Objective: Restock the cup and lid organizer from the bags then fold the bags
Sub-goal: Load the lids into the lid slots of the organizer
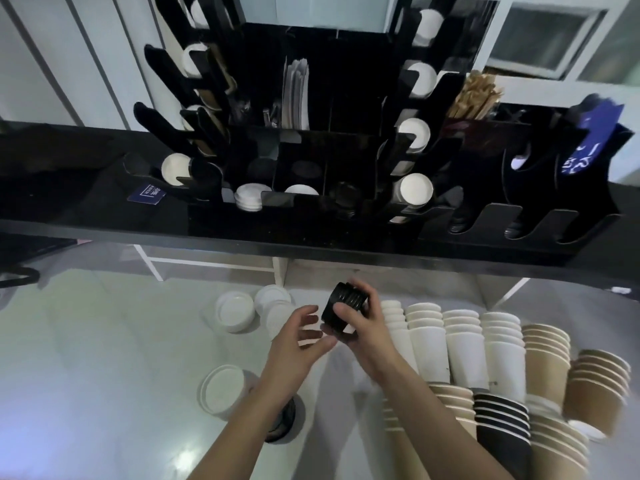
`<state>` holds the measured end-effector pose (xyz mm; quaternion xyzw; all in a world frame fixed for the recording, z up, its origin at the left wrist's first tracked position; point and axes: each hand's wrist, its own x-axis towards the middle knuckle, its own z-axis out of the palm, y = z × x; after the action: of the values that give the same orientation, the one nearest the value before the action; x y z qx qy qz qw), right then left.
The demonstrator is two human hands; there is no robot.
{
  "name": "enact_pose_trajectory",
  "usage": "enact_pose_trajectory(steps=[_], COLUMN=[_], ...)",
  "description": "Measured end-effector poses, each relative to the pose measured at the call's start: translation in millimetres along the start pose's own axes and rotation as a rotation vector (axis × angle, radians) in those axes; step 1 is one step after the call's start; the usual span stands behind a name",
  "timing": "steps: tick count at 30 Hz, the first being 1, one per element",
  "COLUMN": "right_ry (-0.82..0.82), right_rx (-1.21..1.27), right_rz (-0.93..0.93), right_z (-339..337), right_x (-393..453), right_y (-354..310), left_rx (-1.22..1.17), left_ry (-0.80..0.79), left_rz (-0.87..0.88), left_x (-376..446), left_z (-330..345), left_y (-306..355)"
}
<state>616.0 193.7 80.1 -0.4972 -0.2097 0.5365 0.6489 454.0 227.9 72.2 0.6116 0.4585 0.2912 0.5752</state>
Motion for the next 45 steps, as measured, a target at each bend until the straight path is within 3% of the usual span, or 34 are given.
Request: enact_pose_trajectory(steps=[5, 12, 17, 25, 33, 45], right_ry=[0.024, 0.078, 0.095, 0.063, 0.143, -0.073], right_rx=[0.056, -0.204, -0.254, -0.245, -0.187, -0.296], right_rz=[-0.023, -0.082, -0.089, -0.266, -0.351, -0.362], right_z=[-6, -26, -49, -74, -105, -147], right_x=[-12, -19, -19, -28, -36, -43], right_y=[-17, -45, -67, -89, -115, -155], left_rx=[0.049, -0.015, -0.141, -0.389, -0.578, -0.609], left_ry=[0.002, 0.046, 0.047, 0.095, -0.105, -0.206], left_rz=[0.109, 0.140, 0.101, -0.003, -0.102, -0.057], left_x=[-2, 3, 11, 14, 16, 21], left_z=[33, 51, 67, 111, 152, 172], left_y=[23, 41, 57, 89, 135, 156])
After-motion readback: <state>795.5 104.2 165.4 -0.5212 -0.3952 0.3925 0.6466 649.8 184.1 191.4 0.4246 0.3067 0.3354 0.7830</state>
